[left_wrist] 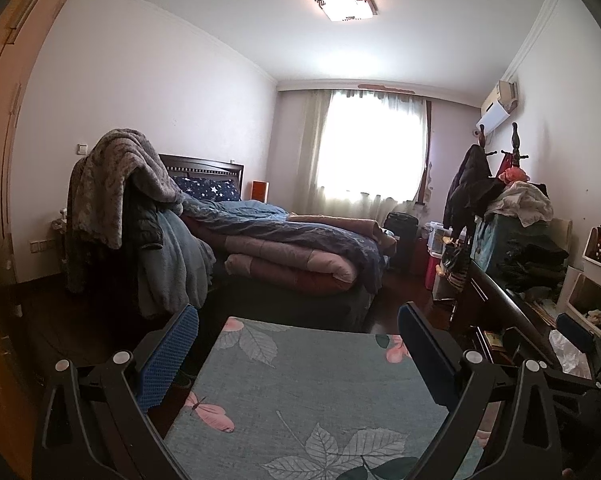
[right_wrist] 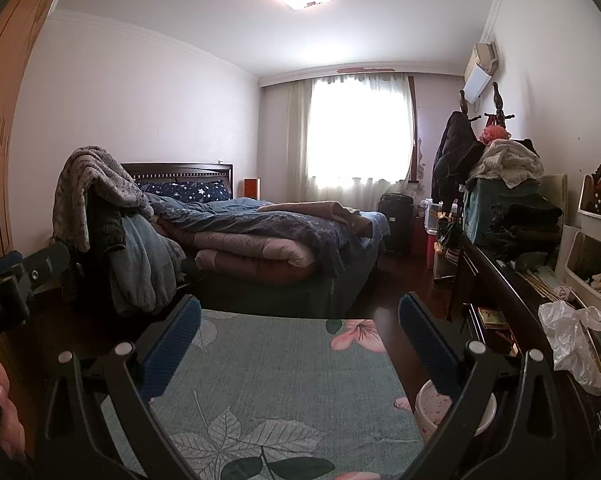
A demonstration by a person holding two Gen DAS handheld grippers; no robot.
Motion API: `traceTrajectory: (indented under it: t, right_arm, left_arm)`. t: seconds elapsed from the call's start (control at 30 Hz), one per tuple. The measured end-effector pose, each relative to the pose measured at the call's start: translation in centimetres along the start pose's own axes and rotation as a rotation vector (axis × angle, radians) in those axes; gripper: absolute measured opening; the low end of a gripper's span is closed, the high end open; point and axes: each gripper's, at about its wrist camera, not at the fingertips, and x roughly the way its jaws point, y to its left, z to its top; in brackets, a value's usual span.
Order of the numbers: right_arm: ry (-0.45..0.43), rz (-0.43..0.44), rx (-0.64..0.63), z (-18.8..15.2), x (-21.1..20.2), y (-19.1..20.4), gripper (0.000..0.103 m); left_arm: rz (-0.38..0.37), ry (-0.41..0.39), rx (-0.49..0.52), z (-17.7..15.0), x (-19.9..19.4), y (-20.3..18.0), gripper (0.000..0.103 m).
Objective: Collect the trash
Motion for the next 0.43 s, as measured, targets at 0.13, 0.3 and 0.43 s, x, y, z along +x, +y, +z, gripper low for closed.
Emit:
traceTrajectory:
  t: [0.13,0.3,0.43]
  right_arm:
    - [0.005,0.002,-0.004,-0.3,-0.1,-0.1,0.100]
    - [0.007,0.003,-0.002,-0.5,-0.1,-0.2,0.100]
    - [0.008,0.003,-0.004,-0.5,0.0,-0.2,0.100]
  left_arm:
    - [-0.022,-0.012,-0.008,-0.3,-0.2,0.4,0.099]
    - [-0.013,0.010,-0.020,-0.3,0.4,1.0,0.099]
    - [-0.018,0.017,-0.036,-0.5,0.6,1.6,0.099]
